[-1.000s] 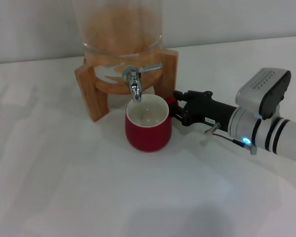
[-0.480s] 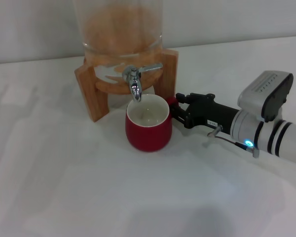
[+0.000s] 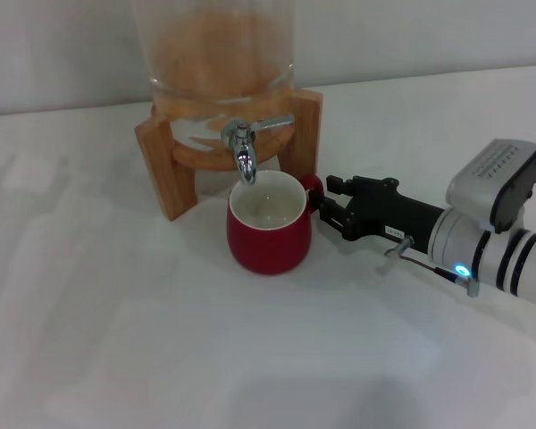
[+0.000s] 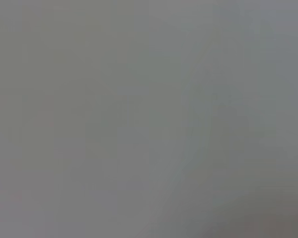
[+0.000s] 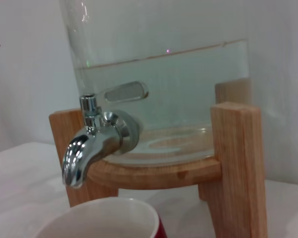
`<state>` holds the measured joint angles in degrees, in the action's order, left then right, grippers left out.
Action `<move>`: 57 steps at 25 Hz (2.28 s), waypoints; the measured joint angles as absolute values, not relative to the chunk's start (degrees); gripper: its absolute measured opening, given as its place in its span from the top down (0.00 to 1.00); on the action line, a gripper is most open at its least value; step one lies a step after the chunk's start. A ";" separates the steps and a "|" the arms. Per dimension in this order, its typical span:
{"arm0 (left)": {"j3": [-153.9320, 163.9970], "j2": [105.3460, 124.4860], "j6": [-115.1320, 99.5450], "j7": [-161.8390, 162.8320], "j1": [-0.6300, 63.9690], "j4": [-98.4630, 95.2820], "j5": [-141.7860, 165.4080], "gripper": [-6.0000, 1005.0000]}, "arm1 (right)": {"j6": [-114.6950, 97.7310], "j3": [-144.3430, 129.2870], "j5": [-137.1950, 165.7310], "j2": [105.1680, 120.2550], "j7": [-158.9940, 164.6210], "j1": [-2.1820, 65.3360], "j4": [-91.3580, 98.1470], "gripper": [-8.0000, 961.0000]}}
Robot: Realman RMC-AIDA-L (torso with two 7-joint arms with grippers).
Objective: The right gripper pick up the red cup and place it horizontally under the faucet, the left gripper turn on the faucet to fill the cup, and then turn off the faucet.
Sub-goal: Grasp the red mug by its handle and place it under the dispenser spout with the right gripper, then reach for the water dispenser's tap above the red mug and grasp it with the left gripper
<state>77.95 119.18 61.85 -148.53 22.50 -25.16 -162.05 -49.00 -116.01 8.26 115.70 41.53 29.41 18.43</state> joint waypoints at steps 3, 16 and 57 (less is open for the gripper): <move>77.96 119.18 61.83 -148.53 22.50 -25.14 -162.04 0.17 | -49.40 -116.01 8.26 115.57 41.47 28.98 18.42 0.64; 77.96 119.18 61.78 -148.54 22.49 -25.18 -162.05 0.17 | -52.41 -115.45 8.36 115.23 41.03 26.20 18.47 0.64; 75.01 119.35 62.14 -149.08 22.96 -25.29 -162.16 0.17 | -58.49 -73.56 7.23 115.75 24.35 23.14 17.20 0.62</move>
